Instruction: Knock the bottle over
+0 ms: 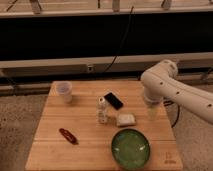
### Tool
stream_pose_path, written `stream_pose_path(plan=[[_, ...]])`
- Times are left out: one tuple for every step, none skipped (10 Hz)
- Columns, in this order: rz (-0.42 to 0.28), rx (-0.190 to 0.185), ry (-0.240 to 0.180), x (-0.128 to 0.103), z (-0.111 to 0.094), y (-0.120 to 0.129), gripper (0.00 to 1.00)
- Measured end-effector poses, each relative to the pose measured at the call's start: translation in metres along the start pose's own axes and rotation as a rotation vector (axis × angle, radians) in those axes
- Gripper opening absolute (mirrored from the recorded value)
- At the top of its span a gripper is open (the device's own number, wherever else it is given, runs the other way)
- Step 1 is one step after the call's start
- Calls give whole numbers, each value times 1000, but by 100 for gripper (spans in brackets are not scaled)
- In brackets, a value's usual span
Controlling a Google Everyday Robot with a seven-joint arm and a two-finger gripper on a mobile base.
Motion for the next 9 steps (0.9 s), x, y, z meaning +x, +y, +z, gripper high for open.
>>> stream_pose_path(plan=[[-5, 1, 0, -4, 1, -1, 80], [-10, 0, 2, -7, 2, -2, 80], [-18, 1, 4, -10, 4, -3, 80], [-25, 3, 6, -12, 5, -4, 80], [-28, 4, 8, -13, 6, -4, 80], [-34, 4, 10, -19, 7, -5, 80], [-41, 5, 10, -24, 8, -5, 80], [-43, 4, 11, -25, 9, -5, 80], [-49, 3, 13, -27, 10, -5, 80]])
